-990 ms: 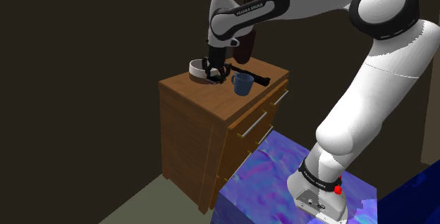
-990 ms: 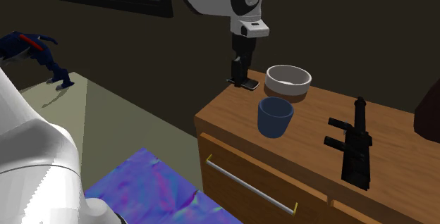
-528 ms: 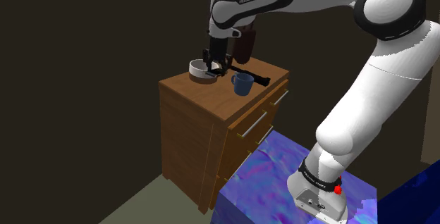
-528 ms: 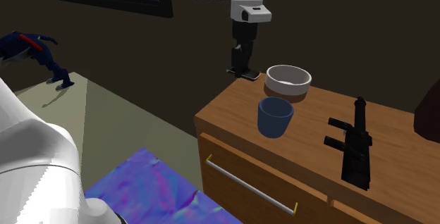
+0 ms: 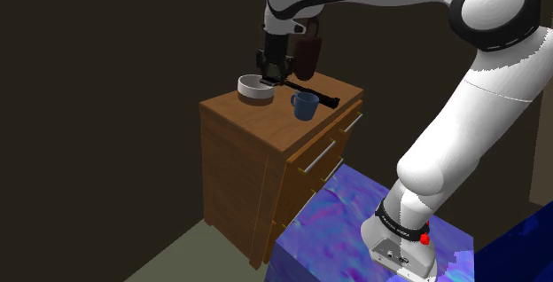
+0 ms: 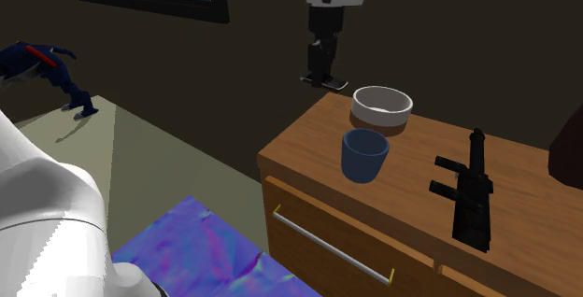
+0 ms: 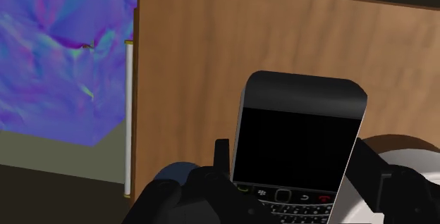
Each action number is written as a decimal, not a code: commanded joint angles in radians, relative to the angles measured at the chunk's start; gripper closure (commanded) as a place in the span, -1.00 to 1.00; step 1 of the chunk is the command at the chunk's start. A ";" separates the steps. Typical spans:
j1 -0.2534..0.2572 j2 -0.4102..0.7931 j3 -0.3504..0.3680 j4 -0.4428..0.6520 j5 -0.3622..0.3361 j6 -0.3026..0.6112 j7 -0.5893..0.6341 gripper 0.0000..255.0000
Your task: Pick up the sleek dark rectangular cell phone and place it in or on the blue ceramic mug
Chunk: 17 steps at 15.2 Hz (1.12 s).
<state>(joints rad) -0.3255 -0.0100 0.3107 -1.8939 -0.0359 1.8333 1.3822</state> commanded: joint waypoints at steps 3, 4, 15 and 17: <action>-0.036 -0.041 -0.038 -0.031 0.007 -0.006 -0.076 1.00; -0.047 -0.052 -0.051 -0.043 0.008 -0.004 -0.101 1.00; -0.140 -0.100 -0.163 -0.118 -0.001 0.031 -0.303 1.00; -0.140 -0.096 -0.163 -0.140 -0.002 0.058 -0.301 1.00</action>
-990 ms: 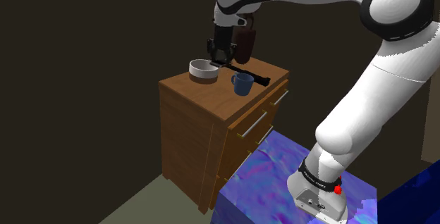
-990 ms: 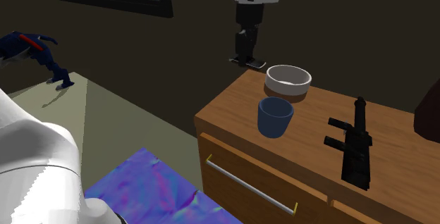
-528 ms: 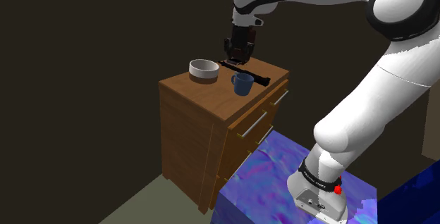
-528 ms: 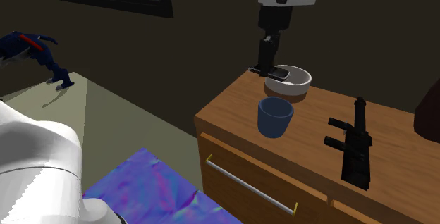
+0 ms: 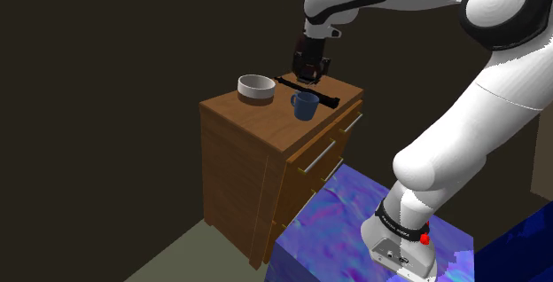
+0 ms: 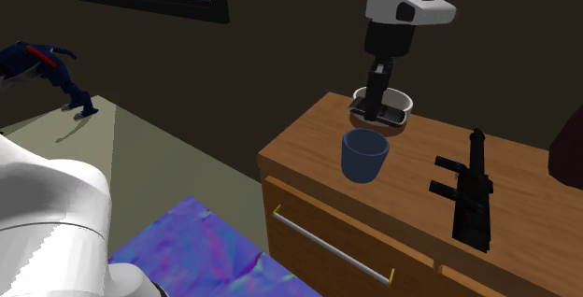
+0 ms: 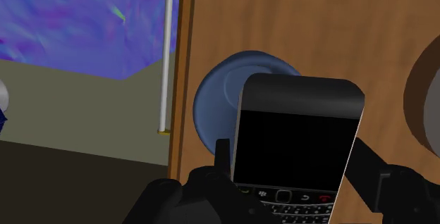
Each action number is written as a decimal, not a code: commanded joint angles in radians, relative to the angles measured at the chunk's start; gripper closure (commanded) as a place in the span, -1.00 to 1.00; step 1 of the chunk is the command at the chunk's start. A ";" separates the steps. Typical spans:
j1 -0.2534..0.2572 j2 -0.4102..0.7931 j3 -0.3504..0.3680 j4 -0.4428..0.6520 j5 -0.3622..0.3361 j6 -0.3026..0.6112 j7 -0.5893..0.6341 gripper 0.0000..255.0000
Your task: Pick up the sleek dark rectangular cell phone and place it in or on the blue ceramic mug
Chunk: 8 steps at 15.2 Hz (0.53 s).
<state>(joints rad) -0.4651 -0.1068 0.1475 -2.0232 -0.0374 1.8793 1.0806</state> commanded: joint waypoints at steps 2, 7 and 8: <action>0.000 0.006 0.000 -0.032 -0.002 0.038 0.002 1.00; 0.000 0.023 0.001 -0.081 -0.005 0.105 0.007 1.00; 0.000 0.027 0.001 -0.091 -0.006 0.118 0.008 1.00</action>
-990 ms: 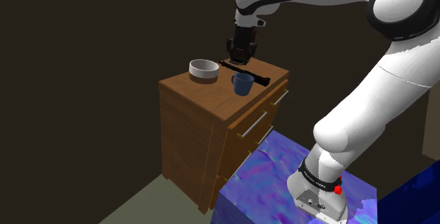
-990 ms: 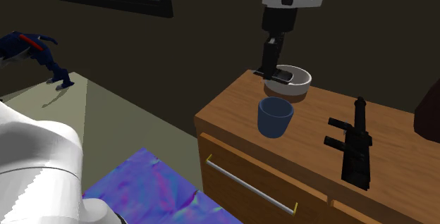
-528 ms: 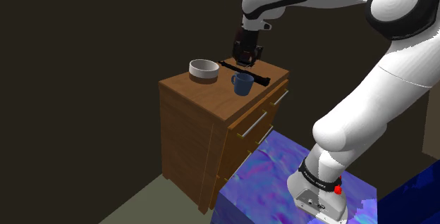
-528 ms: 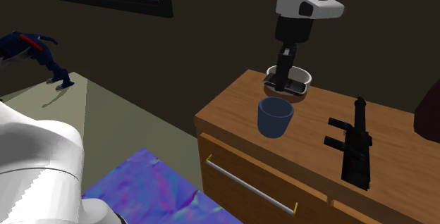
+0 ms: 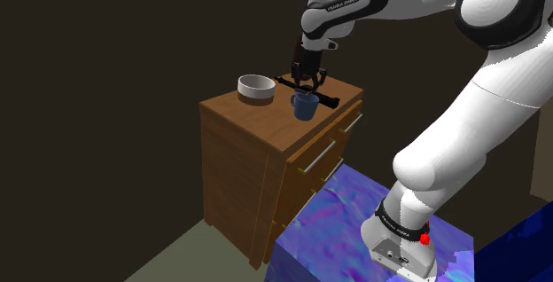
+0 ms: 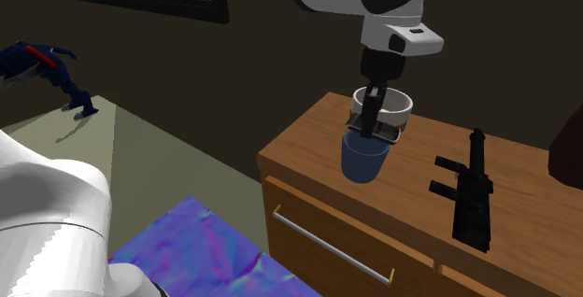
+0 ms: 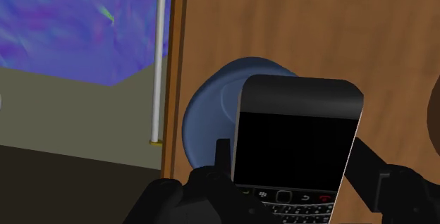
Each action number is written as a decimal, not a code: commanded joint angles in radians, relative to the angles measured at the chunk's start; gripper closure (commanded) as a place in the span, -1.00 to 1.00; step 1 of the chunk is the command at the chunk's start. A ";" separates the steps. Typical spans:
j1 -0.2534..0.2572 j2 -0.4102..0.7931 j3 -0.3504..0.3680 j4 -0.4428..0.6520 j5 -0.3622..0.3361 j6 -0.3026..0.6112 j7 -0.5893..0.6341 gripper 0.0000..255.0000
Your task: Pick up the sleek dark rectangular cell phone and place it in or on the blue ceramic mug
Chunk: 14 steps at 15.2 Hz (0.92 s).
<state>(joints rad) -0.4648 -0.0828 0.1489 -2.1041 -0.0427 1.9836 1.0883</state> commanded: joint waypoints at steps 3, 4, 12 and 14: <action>0.000 0.013 0.000 -0.031 -0.003 0.045 0.003 1.00; 0.000 0.013 0.000 -0.031 -0.003 0.045 0.003 1.00; 0.000 0.014 0.000 -0.031 -0.003 0.046 0.003 -1.00; -0.001 0.015 0.000 -0.031 -0.003 0.046 0.003 -1.00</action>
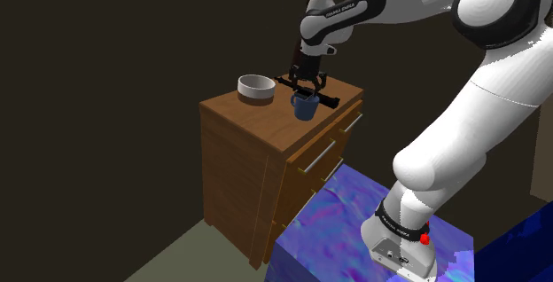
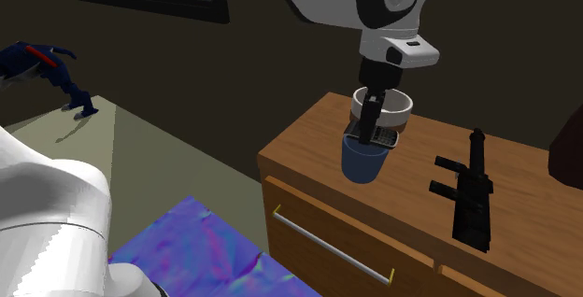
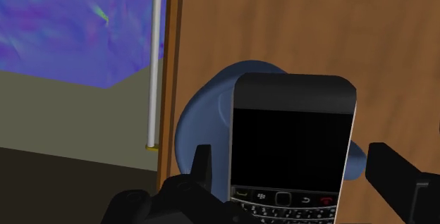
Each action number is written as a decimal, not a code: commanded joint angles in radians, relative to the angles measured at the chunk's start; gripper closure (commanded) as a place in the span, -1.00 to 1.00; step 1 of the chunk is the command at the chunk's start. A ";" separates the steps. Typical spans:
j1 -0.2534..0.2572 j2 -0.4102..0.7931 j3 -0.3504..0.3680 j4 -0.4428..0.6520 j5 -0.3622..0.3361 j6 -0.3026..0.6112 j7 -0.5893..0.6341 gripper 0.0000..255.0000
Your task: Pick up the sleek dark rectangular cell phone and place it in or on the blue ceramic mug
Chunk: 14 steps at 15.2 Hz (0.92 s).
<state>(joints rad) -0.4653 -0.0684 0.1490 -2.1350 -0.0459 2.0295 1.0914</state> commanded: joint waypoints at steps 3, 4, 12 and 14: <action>0.001 -0.010 0.001 0.024 0.002 -0.034 -0.001 -1.00; 0.001 -0.018 0.001 0.049 0.004 -0.067 -0.003 -1.00; 0.002 -0.029 0.002 0.098 0.007 -0.127 -0.004 -1.00; 0.002 -0.029 0.002 0.098 0.007 -0.127 -0.004 -1.00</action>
